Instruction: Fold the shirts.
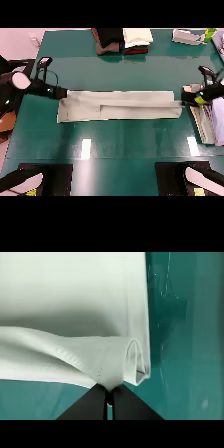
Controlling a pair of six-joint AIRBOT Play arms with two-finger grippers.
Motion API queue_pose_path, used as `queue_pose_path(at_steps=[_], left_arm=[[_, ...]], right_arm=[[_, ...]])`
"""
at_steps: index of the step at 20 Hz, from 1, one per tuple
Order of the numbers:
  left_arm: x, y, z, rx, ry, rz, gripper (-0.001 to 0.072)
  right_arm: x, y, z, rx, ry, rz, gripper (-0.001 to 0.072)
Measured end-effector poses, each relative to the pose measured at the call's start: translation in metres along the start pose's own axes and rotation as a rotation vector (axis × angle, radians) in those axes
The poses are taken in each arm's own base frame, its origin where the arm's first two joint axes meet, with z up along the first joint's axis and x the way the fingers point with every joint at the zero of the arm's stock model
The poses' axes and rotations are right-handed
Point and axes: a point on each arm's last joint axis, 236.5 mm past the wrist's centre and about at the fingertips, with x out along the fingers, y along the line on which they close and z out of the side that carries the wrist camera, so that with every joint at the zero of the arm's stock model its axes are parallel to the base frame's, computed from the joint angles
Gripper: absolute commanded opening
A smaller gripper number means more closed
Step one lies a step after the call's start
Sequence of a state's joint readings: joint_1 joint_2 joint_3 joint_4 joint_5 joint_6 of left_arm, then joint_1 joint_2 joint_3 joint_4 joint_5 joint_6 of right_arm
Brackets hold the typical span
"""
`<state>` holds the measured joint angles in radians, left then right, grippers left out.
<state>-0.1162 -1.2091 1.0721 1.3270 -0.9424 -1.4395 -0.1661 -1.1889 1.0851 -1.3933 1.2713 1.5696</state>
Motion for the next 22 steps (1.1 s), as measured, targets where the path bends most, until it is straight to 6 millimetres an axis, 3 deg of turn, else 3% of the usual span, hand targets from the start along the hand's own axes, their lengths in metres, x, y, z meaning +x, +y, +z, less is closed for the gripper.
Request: queue_pose_path(at_steps=[5, 6, 7, 8, 11, 12, 13, 14, 15, 16, 19, 22], left_arm=[[0.043, 0.012, 0.020, 0.009, 0.000, 0.014, 0.0049], [0.046, 0.013, 0.021, 0.009, 0.000, 0.016, 0.0292], [0.049, 0.014, 0.023, 0.008, -0.003, 0.018, 0.0477], [0.051, 0.015, 0.023, 0.001, -0.002, 0.019, 0.0499], [0.050, 0.013, 0.026, -0.025, 0.006, 0.012, 0.0497], [0.049, 0.012, 0.026, -0.031, 0.015, 0.008, 0.0496], [0.047, 0.010, 0.025, -0.034, 0.025, 0.004, 0.0494], [0.046, 0.008, 0.025, -0.040, 0.033, -0.004, 0.0323], [0.045, 0.006, 0.023, -0.048, 0.046, -0.014, 0.0072], [0.044, 0.003, 0.021, -0.053, 0.054, -0.022, 0.0035], [0.043, -0.005, 0.020, -0.075, 0.067, -0.057, 0.0026], [0.041, -0.015, 0.021, -0.102, 0.069, -0.098, 0.0025]], right_arm=[[0.036, 0.020, 0.047, -0.023, 0.016, 0.016, 0.0019], [0.040, 0.022, 0.053, -0.024, 0.017, 0.018, 0.0088], [0.043, 0.024, 0.059, -0.026, 0.017, 0.019, 0.0309], [0.045, 0.025, 0.065, -0.028, 0.014, 0.020, 0.0396], [0.037, 0.023, 0.080, -0.041, -0.013, 0.022, 0.0416], [0.034, 0.019, 0.081, -0.039, -0.015, 0.020, 0.0479], [0.030, 0.013, 0.081, -0.034, -0.013, 0.016, 0.0593], [0.028, 0.006, 0.080, -0.027, -0.003, 0.012, 0.0609], [0.027, -0.002, 0.077, -0.011, 0.009, 0.007, 0.0609], [0.029, -0.010, 0.072, 0.003, 0.028, 0.003, 0.0607], [0.048, -0.020, 0.044, 0.047, 0.112, 0.019, 0.0604], [0.072, -0.013, 0.024, 0.081, 0.151, 0.060, 0.0593]])
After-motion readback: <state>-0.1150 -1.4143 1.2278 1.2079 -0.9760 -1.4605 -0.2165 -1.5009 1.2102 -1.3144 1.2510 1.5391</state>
